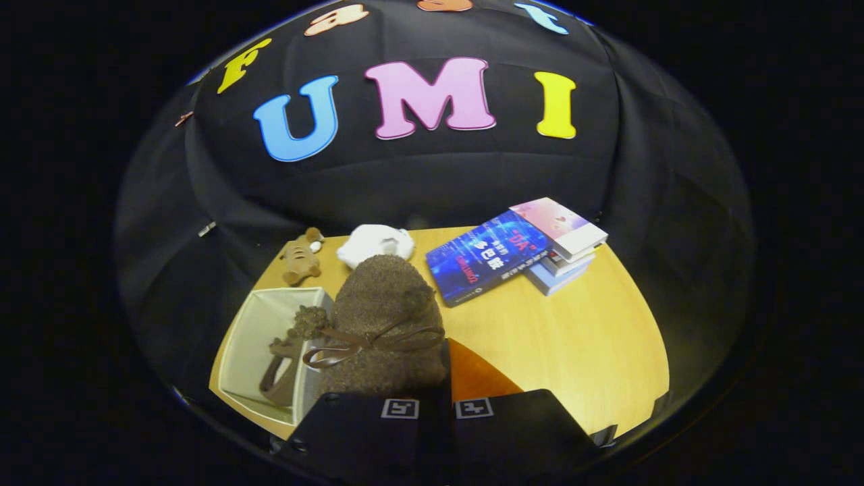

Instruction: Open the storage box then place both shoes into the box .Put the left shoe in first, then the right shoe, with the right side of both shoes facing outward in a uniform manner.

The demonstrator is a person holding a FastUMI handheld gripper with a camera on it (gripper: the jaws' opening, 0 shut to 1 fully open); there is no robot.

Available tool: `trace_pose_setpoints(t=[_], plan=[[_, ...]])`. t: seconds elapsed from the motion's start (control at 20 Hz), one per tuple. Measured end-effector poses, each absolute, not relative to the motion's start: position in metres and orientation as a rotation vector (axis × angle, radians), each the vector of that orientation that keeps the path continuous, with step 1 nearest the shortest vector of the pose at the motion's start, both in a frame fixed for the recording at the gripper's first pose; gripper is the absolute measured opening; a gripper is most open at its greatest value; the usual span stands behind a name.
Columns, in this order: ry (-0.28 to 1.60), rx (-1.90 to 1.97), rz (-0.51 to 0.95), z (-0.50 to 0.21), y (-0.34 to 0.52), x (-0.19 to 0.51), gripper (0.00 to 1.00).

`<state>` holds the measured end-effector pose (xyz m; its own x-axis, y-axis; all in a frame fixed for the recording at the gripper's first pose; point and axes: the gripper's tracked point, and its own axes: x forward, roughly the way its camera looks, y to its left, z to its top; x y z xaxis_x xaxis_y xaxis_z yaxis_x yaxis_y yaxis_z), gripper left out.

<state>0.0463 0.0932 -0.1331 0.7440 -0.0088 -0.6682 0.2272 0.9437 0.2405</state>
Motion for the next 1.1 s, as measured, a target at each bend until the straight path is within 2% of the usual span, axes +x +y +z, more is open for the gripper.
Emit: trace_pose_setpoints(t=[0.2, 0.55, 0.95, 1.1], plan=[[0.734, 0.334, -0.068, -0.124, 0.160, 0.071, 0.05], [0.813, 0.325, -0.055, -0.161, 0.243, 0.101, 0.05], [0.909, 0.165, -0.082, -0.217, 0.276, 0.103, 0.05], [0.898, 0.104, -0.068, -0.221, 0.285, 0.103, 0.08]])
